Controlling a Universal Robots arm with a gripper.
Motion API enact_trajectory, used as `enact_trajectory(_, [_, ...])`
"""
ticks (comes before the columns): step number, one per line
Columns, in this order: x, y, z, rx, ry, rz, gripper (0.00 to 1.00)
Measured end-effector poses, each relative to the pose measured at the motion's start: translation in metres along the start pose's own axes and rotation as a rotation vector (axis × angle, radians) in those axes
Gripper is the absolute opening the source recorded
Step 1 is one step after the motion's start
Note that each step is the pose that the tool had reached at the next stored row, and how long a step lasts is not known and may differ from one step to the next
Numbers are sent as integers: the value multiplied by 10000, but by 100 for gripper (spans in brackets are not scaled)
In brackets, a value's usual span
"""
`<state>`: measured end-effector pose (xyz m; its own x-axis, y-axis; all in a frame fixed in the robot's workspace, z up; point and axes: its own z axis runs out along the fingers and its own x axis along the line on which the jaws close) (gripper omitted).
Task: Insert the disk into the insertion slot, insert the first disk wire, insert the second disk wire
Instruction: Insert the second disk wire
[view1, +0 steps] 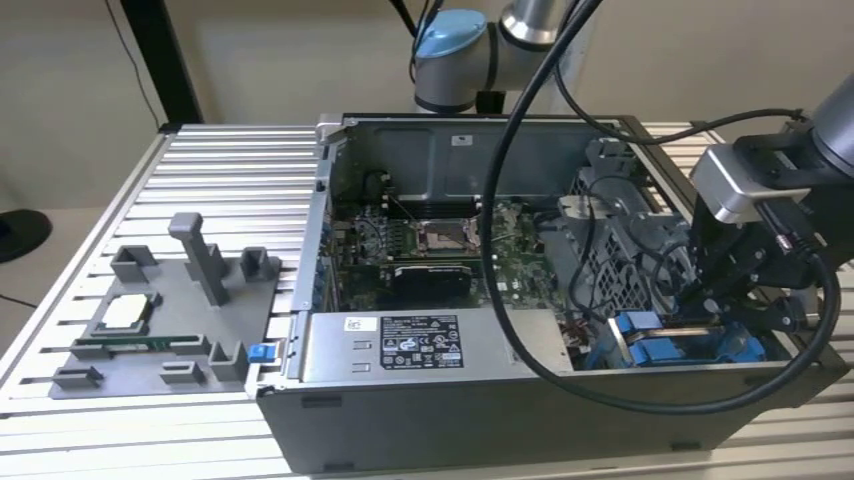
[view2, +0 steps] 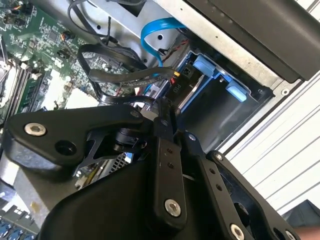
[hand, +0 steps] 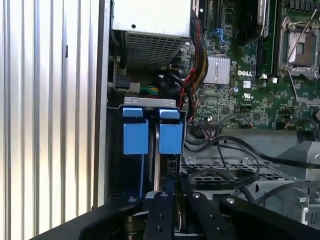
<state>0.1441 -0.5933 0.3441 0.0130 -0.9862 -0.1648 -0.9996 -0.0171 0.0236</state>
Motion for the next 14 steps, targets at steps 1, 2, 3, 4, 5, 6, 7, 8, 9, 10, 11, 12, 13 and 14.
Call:
enact_trajectory(1, [0,0,5,1,14,9,0])
enact_trajectory(2, [1,0,8,1,26,12,0])
enact_trajectory(3, [1,0,10,2,34,13,0])
enact_trajectory(4, [1,0,12,2,41,13,0])
enact_trajectory(5, [2,0,14,2,50,13,0])
enact_trajectory(6, [2,-1,17,2,54,13,0])
enact_trajectory(7, [2,-1,19,1,57,13,0])
enact_trajectory(8, [3,-1,24,1,58,14,0])
enact_trajectory(9, [4,-1,27,2,60,14,0])
enact_trajectory(10, [4,-1,29,1,65,14,0])
enact_trajectory(11, [5,-1,32,1,68,14,0])
enact_trajectory(12, [6,-1,38,1,70,14,0])
enact_trajectory(13, [7,-1,43,2,70,14,0])
enact_trajectory(14, [8,-2,51,1,72,14,0])
